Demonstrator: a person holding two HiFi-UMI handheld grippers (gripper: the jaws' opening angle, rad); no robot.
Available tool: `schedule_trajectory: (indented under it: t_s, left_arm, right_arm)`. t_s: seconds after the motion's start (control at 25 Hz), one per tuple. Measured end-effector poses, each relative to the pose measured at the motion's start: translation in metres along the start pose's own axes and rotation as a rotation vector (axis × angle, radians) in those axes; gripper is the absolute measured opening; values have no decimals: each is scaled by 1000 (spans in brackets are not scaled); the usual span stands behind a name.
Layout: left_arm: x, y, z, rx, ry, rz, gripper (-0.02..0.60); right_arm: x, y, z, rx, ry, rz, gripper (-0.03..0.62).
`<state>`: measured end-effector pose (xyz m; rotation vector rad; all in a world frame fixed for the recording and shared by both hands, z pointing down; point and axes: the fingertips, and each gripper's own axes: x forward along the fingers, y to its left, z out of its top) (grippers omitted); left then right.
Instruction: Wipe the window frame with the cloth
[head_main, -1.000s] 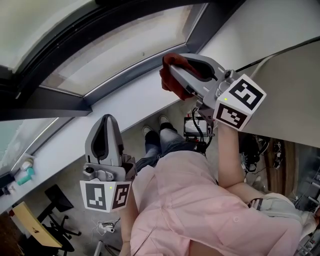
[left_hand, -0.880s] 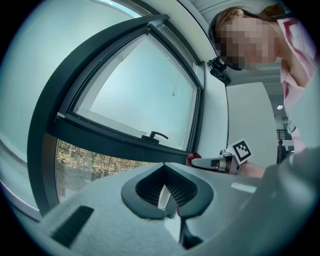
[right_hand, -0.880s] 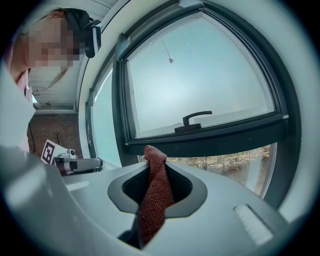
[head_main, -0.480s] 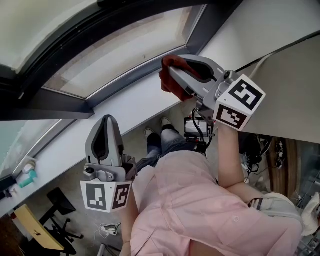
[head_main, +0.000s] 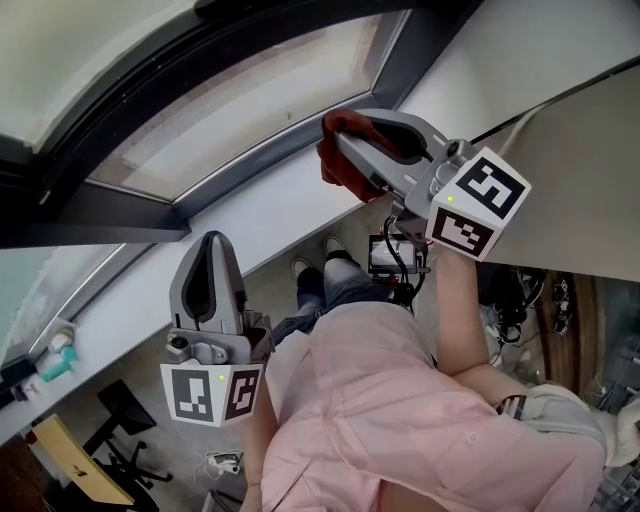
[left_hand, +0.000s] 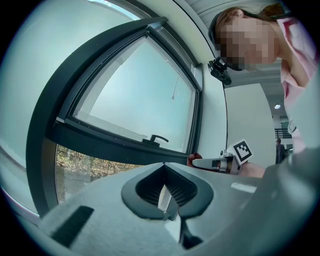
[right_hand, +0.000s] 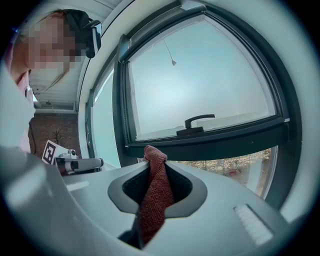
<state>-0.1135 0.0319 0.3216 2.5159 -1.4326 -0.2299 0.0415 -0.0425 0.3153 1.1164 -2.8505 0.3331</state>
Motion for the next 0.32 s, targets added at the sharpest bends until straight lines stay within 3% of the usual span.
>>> schedule_trajectory:
  t_s: [0.32]
  left_arm:
    - [1, -1, 1, -1, -1, -3, -3]
  right_arm:
    - [0, -1, 0, -1, 7, -3, 61]
